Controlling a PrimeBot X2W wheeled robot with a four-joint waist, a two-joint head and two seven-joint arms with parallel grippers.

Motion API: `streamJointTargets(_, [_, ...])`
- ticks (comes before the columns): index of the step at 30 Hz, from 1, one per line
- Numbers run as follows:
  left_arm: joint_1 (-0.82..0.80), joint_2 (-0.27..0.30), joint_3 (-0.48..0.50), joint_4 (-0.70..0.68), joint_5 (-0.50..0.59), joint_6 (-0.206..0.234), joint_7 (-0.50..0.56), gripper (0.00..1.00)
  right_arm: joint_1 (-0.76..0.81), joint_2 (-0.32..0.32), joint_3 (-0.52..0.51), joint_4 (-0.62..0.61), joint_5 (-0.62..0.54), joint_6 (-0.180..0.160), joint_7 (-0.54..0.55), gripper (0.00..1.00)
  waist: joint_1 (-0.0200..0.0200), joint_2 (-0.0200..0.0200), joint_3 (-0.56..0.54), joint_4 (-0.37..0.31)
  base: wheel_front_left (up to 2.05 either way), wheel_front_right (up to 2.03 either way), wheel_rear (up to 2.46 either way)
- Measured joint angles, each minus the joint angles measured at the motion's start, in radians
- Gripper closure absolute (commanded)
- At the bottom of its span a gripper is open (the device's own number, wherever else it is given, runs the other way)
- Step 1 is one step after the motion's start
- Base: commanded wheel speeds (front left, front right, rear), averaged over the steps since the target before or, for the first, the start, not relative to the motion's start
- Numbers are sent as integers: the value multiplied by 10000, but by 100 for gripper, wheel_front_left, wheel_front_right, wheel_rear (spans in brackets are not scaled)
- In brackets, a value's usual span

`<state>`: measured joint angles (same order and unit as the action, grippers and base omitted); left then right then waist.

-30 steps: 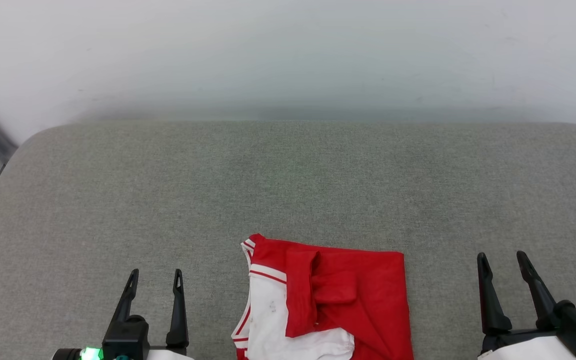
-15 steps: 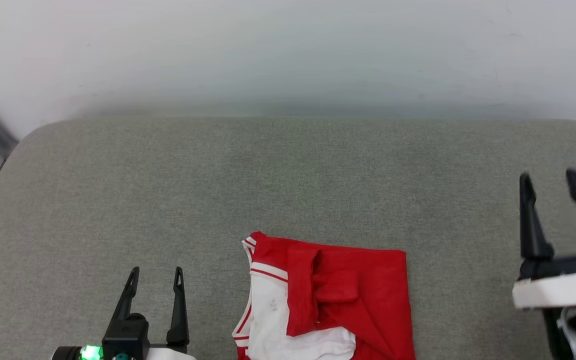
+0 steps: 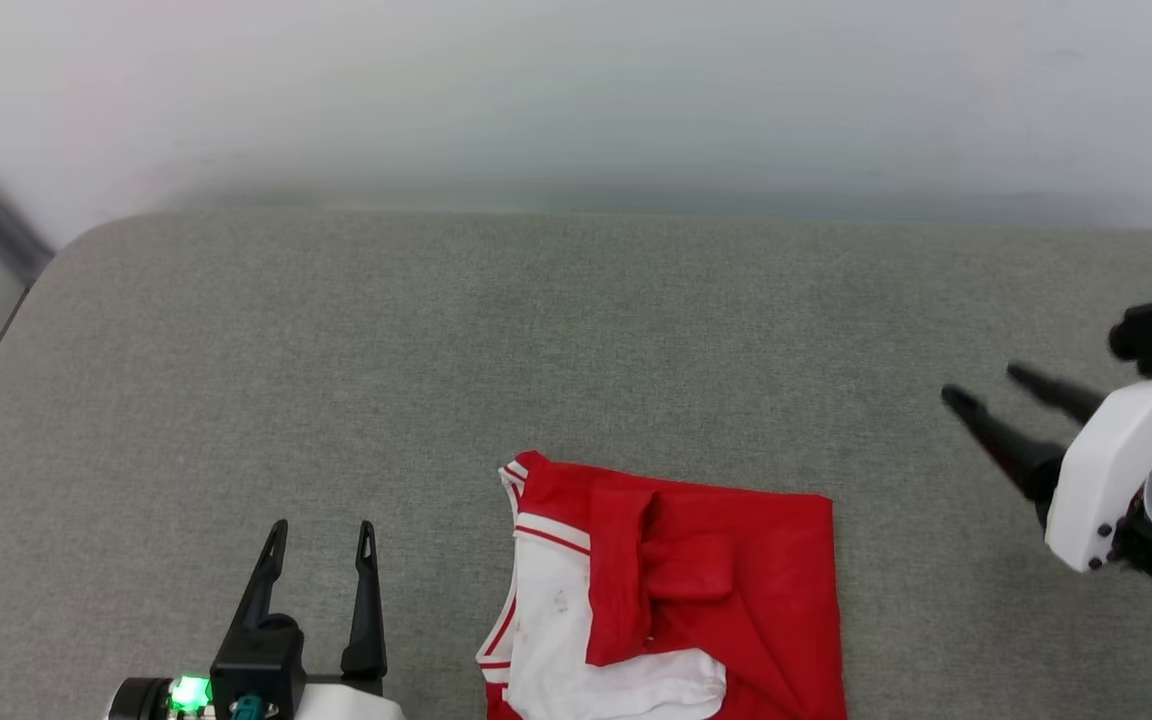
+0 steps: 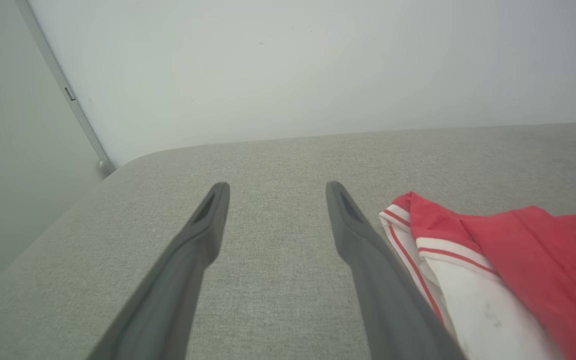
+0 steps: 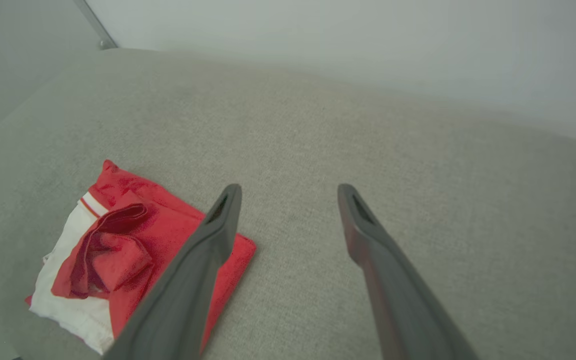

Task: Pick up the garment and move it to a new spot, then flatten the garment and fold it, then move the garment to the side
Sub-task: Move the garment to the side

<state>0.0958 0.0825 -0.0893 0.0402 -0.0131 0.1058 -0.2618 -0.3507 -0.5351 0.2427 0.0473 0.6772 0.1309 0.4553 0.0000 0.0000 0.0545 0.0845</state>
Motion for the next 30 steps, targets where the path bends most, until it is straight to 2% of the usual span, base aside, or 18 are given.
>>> streamJointTargets(5, [-256, -38, -50, -6, 0, -56, -10, 0, 288, -263, 336, 454, 2382, 0, 2328, 0, 0, 0, 236, 154, 0, 0, 0])
streamJointTargets(10, [-615, -67, -67, -15, -35, -134, -12, 0, 787, -318, 587, 788, 3323, -2, 3225, 0, 1, 0, 565, 408, 0, 0, 0])
streamJointTargets(17, [-930, -146, -144, -86, -33, -174, -10, 0, 953, 173, 1001, 1358, 3806, -2, 3189, 0, 1, 0, 1112, 768, 0, 0, 0])
streamJointTargets(18, [-1075, -188, -255, -104, -65, -176, -10, 0, 852, 516, 1285, 1730, 3963, 0, 2964, 0, 1, 0, 1424, 953, 0, 0, 0])
streamJointTargets(20, [-1175, -215, -322, -88, -73, -180, -10, 0, 797, 658, 1432, 1898, 3979, 4, 2805, 0, 1, 0, 1564, 1044, 0, 0, 0])
streamJointTargets(26, [-1446, -257, -430, -58, -90, -180, -10, 0, 509, 792, 2079, 2251, 3891, 12, 2382, 0, 0, 0, 1874, 1341, 0, 0, 0])
streamJointTargets(27, [-1454, -261, -435, -54, -92, -180, -10, 0, 475, 777, 2178, 2289, 3871, 13, 2305, 56, 0, 0, 1903, 1384, 0, 0, 0])
streamJointTargets(28, [-1455, -263, -431, -44, -92, -178, -10, 0, 438, 740, 2272, 2301, 3858, 13, 2224, 100, 0, 0, 1922, 1420, 0, 0, 0])
streamJointTargets(30, [-1458, -267, -428, -31, -102, -174, -10, 0, 382, 671, 2395, 2372, 3804, 13, 1965, 100, 0, -1, 1932, 1471, 0, 0, 0])
